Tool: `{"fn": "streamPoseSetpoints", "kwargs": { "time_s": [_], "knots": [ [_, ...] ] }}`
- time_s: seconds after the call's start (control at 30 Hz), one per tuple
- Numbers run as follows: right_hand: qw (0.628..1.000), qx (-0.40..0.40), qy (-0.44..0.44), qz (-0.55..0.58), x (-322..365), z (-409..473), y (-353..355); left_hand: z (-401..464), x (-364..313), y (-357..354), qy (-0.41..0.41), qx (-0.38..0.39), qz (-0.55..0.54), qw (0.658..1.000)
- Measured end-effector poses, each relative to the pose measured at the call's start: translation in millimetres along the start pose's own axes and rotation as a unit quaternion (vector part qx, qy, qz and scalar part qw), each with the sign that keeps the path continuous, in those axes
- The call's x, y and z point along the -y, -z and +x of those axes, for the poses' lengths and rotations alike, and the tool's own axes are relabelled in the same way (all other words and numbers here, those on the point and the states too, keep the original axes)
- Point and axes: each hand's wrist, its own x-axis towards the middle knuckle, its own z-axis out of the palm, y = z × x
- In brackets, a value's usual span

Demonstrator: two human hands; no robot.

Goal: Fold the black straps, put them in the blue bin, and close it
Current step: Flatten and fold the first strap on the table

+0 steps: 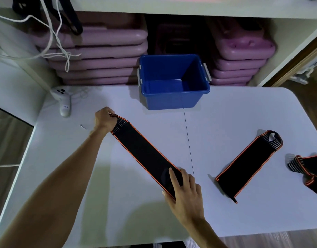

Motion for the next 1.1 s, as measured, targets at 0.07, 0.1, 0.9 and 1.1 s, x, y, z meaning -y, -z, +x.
{"fn": "streamPoseSetpoints", "kwargs": {
  "time_s": [0.07,0.1,0.9,1.1],
  "knots": [
    [1.0,0.002,0.002,-0.002,0,-1,0,-2,5,-1,-0.04,-0.016,0.045,0.998],
    [1.0,0.004,0.004,-0.005,-1,-1,0,-1,8,0,-0.056,-0.031,0.062,0.996],
    [0.97,0.127,0.201,0.05,-62,11,35,-241,22,-79,-0.195,-0.07,0.083,0.975],
    [0.923,0.179,0.327,0.097,-99,37,42,-306,1,-113,-0.141,-0.119,0.039,0.982]
  ]
}}
